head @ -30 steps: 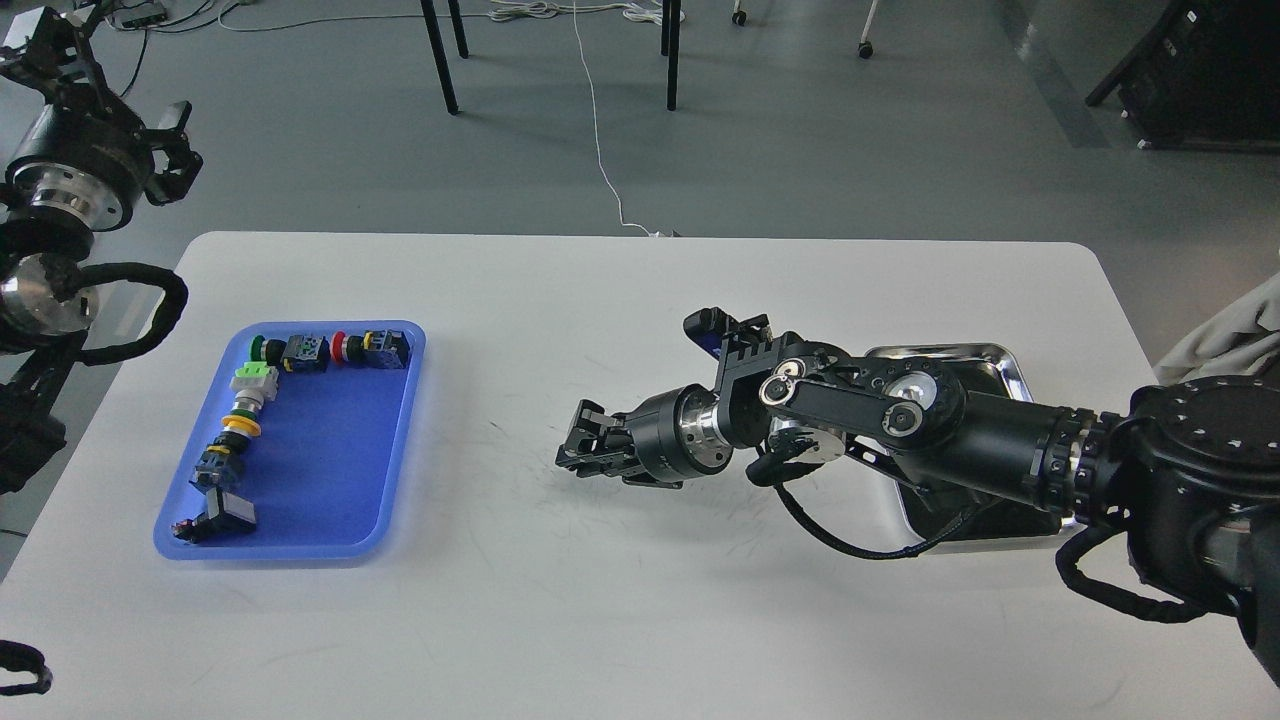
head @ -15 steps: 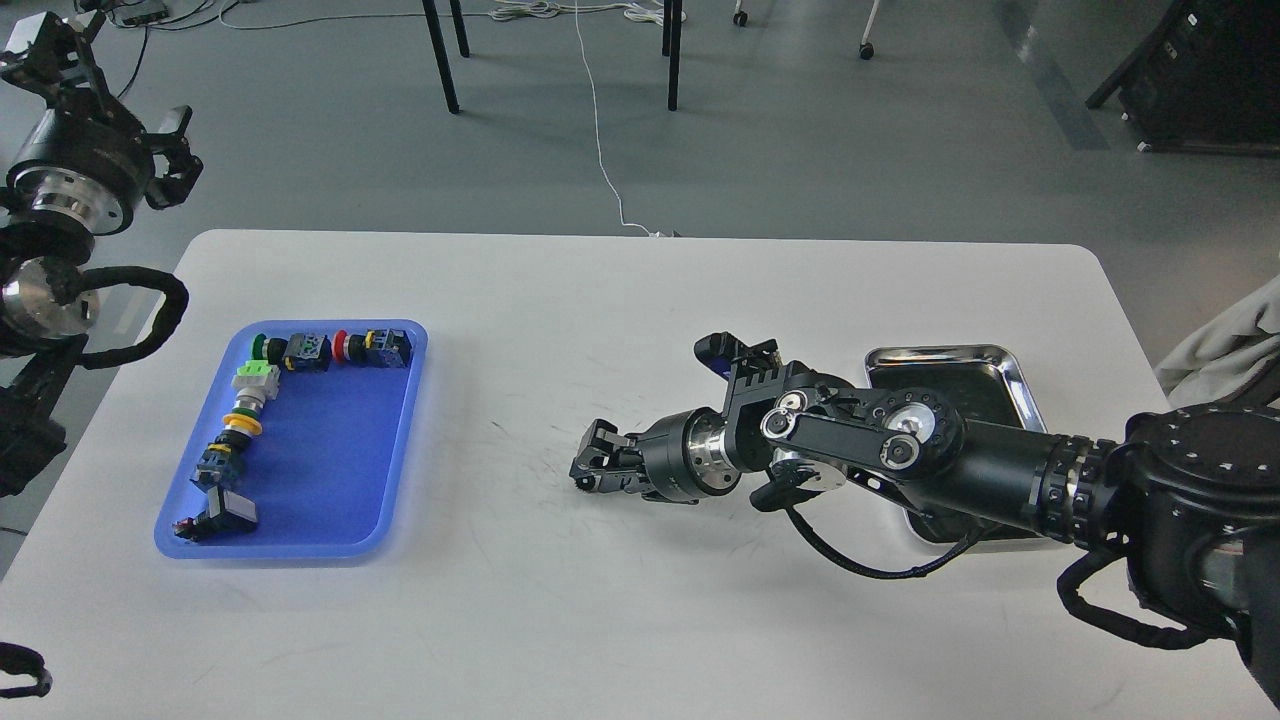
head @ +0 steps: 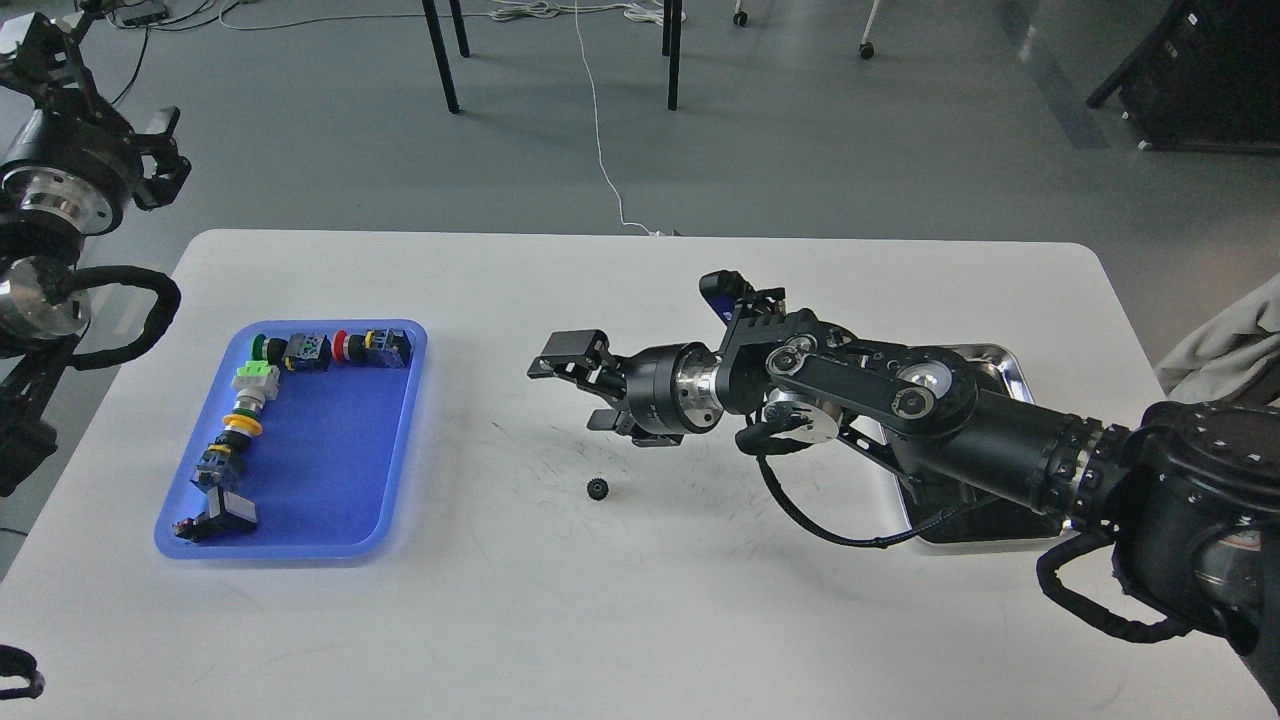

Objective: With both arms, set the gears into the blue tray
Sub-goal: 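Raise and withdraw the right gripper back over the metal tray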

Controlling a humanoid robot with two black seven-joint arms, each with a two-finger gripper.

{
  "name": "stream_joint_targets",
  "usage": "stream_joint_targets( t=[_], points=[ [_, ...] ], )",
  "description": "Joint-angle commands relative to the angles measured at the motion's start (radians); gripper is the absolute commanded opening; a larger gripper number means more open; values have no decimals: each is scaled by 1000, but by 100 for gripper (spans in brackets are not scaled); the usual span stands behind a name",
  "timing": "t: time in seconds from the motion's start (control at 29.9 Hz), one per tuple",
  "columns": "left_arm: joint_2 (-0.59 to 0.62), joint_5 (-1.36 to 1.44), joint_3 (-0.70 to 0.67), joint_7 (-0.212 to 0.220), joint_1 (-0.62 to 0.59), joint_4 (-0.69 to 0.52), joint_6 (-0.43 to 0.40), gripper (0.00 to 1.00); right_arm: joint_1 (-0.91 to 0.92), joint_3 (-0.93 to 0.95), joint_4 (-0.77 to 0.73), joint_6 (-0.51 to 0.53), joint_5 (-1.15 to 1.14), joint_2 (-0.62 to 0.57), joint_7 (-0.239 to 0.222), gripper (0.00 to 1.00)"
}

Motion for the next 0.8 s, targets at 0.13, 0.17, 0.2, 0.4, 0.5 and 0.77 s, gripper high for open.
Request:
stream_joint_targets(
  t=[0.13,0.17,0.2,0.4,0.5,0.77],
  points=[
    [0,1,2,25,0,-5,3,98,-9,290,4,5,95,0,0,97],
    [0,1,2,32,0,-6,3,98,-19,339,9,7,127,-15,0,97],
    [-2,1,2,35,-1,-6,3,98,-35,382,12,7,153,-44,0,97],
    [1,3,40,63,-15,-26,4,98,-173,692,72,10,274,-202,-3,97],
    [18,5,44,89,-17,-63,7,98,-273,821,129,10,343,-256,-5,97],
    [190,63,75,173,2,-336,9,98,-493,1034,156,35,526,-341,-3,98]
  ],
)
